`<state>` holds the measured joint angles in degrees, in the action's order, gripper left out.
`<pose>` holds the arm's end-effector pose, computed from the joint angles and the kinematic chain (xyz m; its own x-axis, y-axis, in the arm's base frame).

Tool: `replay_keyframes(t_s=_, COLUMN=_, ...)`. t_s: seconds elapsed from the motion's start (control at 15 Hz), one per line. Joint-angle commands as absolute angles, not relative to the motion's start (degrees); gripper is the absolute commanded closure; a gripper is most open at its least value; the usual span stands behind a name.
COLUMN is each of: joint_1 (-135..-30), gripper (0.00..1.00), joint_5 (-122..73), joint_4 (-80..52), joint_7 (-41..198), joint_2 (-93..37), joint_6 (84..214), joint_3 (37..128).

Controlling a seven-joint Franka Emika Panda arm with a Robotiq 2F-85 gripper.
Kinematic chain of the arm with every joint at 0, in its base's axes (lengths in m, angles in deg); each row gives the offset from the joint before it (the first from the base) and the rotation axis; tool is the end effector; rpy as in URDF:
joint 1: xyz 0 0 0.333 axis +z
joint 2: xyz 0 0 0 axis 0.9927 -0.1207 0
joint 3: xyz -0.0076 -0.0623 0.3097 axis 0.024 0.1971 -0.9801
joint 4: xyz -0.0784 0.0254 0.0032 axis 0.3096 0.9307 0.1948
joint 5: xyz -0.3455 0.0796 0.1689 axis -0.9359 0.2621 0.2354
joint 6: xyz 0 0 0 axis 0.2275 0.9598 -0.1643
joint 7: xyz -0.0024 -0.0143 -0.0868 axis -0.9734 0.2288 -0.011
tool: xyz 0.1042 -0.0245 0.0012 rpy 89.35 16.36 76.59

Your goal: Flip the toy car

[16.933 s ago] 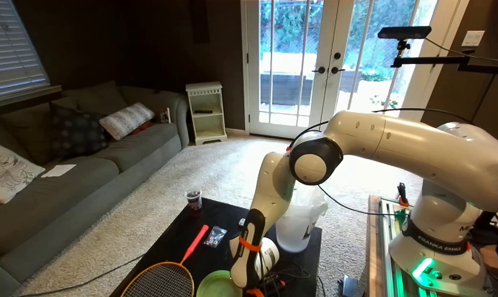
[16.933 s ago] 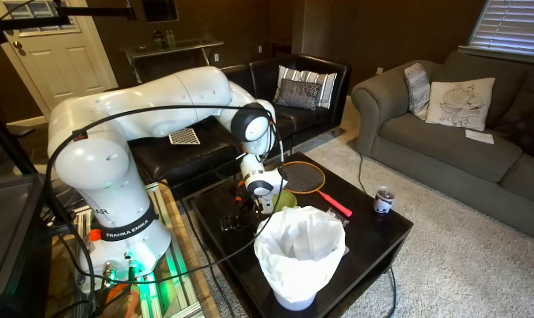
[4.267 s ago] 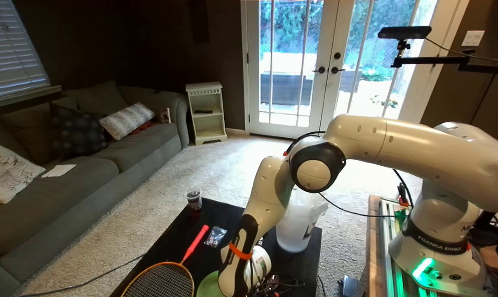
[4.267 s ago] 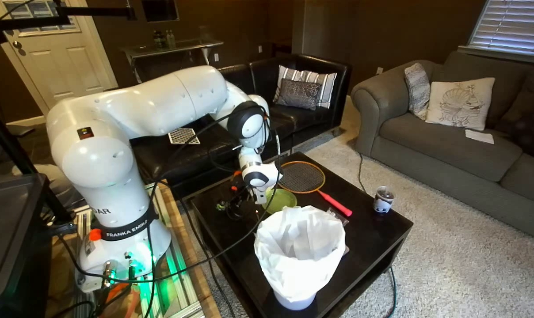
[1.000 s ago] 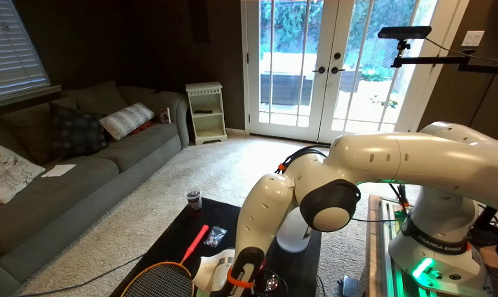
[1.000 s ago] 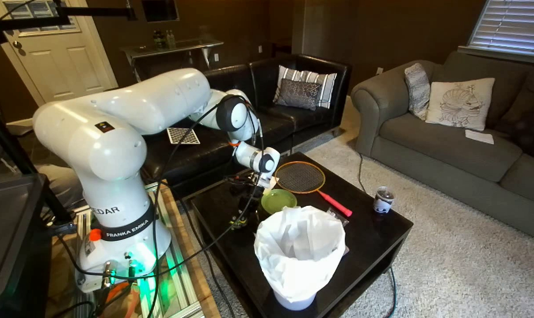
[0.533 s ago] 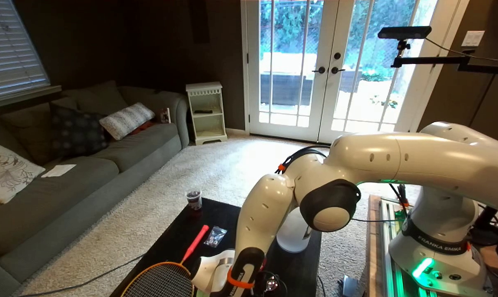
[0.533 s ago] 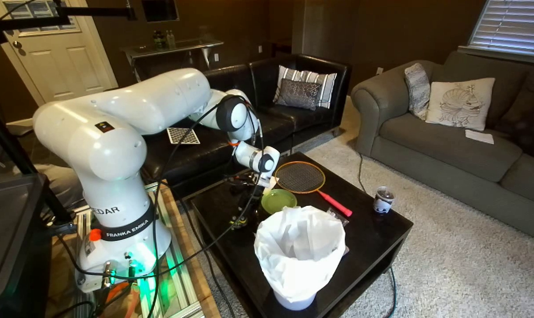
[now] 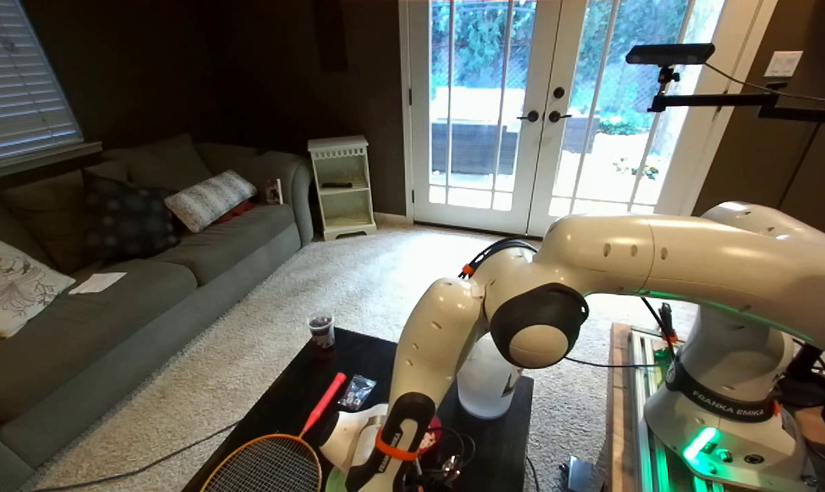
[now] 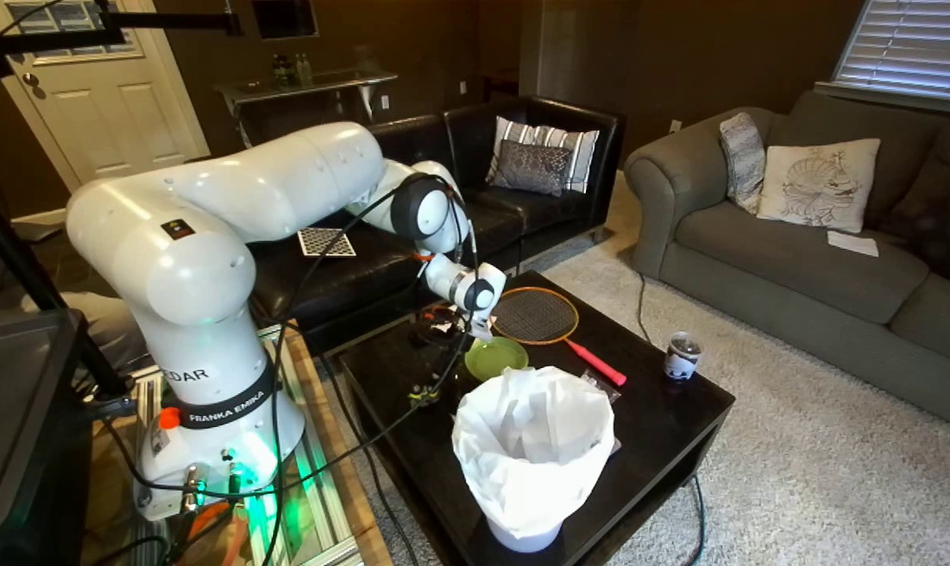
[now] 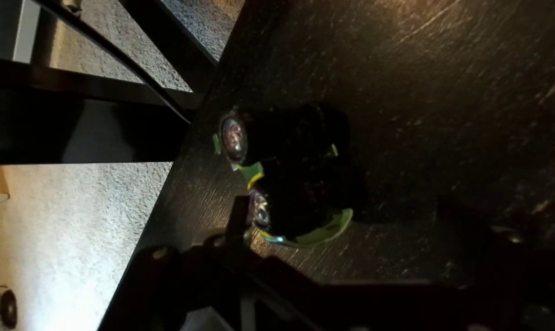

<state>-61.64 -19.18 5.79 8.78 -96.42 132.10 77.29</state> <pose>0.5001 0.2139 -0.1831 0.5157 -0.8303 -0.2114 -0.5964 -0.5251 0.6071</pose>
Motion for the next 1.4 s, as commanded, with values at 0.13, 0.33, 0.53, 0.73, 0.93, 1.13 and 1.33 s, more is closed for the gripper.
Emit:
replay_keyframes(t_s=0.13, joint_1=-65.5, gripper=0.00, joint_5=-19.4, joint_4=-6.5, joint_7=21.3, joint_2=-89.4, joint_6=140.1, joint_3=75.5)
replay_keyframes(t_s=0.33, joint_1=-68.8, gripper=0.00, joint_5=-18.4, joint_4=-11.8, joint_7=27.2, joint_2=-87.7, joint_6=149.2, joint_3=73.9)
replay_keyframes(t_s=0.53, joint_1=-71.9, gripper=0.00, joint_5=-15.5, joint_4=-16.0, joint_7=34.7, joint_2=-86.6, joint_6=156.1, joint_3=72.1)
replay_keyframes(t_s=0.73, joint_1=-74.8, gripper=0.00, joint_5=-12.0, joint_4=-19.8, joint_7=41.2, joint_2=-85.4, joint_6=159.8, joint_3=70.0)
replay_keyframes(t_s=0.93, joint_1=-76.3, gripper=0.00, joint_5=-8.3, joint_4=-24.0, joint_7=45.5, joint_2=-83.1, joint_6=161.2, joint_3=68.7)
replay_keyframes(t_s=1.13, joint_1=-76.6, gripper=0.00, joint_5=-5.3, joint_4=-28.2, joint_7=48.1, joint_2=-80.3, joint_6=161.1, joint_3=68.3)
replay_keyframes(t_s=1.33, joint_1=-75.4, gripper=0.00, joint_5=-3.8, joint_4=-29.5, joint_7=48.6, joint_2=-79.0, joint_6=159.4, joint_3=69.4)
